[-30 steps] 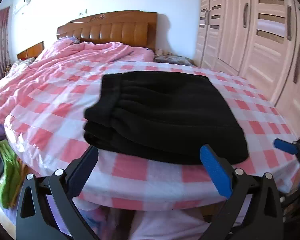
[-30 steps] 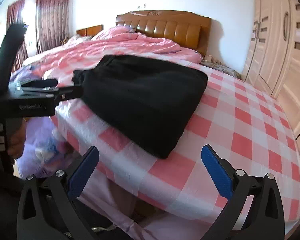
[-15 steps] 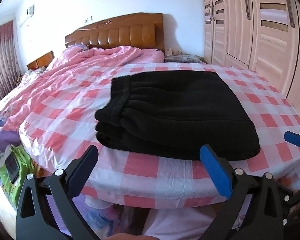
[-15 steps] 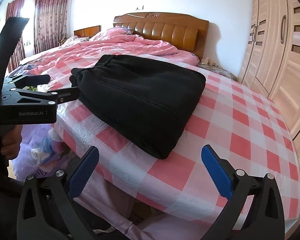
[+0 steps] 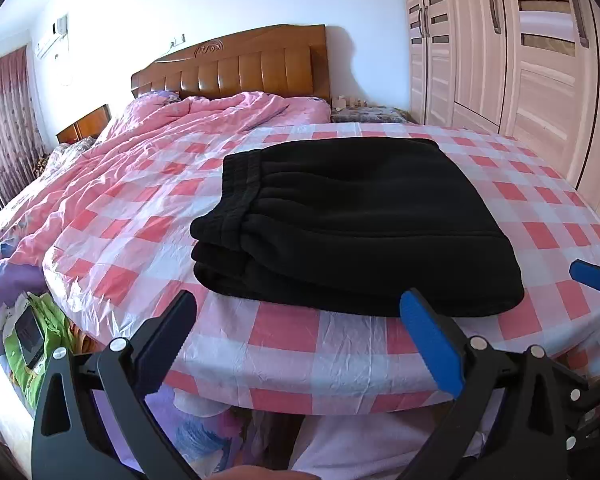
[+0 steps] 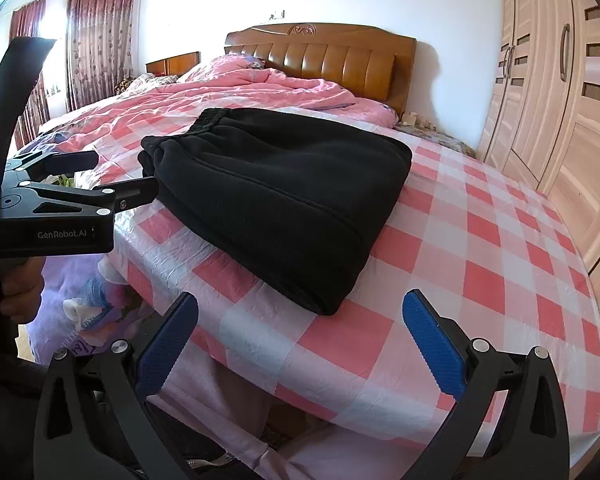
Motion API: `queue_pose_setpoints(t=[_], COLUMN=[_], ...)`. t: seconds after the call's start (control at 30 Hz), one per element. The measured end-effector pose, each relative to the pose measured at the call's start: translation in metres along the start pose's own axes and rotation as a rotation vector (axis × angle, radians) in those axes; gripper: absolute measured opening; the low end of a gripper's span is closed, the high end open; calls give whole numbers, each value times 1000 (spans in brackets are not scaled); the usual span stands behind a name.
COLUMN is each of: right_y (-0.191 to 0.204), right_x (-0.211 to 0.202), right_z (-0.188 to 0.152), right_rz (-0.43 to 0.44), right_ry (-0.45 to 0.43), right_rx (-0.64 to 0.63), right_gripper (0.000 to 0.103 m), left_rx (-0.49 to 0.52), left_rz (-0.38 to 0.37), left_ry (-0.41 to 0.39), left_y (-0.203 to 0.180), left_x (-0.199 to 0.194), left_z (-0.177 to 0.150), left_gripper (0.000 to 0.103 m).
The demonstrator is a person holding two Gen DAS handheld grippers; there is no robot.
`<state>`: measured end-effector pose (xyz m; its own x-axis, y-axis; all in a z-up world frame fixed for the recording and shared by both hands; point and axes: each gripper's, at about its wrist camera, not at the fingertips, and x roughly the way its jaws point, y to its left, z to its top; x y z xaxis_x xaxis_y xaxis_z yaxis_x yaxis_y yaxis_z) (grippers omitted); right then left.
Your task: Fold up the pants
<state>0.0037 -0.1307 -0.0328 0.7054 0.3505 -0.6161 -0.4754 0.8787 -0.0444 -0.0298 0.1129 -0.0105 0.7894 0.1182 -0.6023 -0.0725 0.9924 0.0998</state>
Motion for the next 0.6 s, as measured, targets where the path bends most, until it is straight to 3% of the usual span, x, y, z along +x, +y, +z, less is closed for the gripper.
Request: queue_pose_setpoints(t=[0.6], right_y=[0], right_x=[0], right_z=[0], right_rz=[1], right_ry=[1], right_rx=[1], right_gripper=[99], left_rx=[1], left_rz=[-2], left_ry=[6], left_y=[1], left_x=[1], left_z=[-1], left_gripper=[102])
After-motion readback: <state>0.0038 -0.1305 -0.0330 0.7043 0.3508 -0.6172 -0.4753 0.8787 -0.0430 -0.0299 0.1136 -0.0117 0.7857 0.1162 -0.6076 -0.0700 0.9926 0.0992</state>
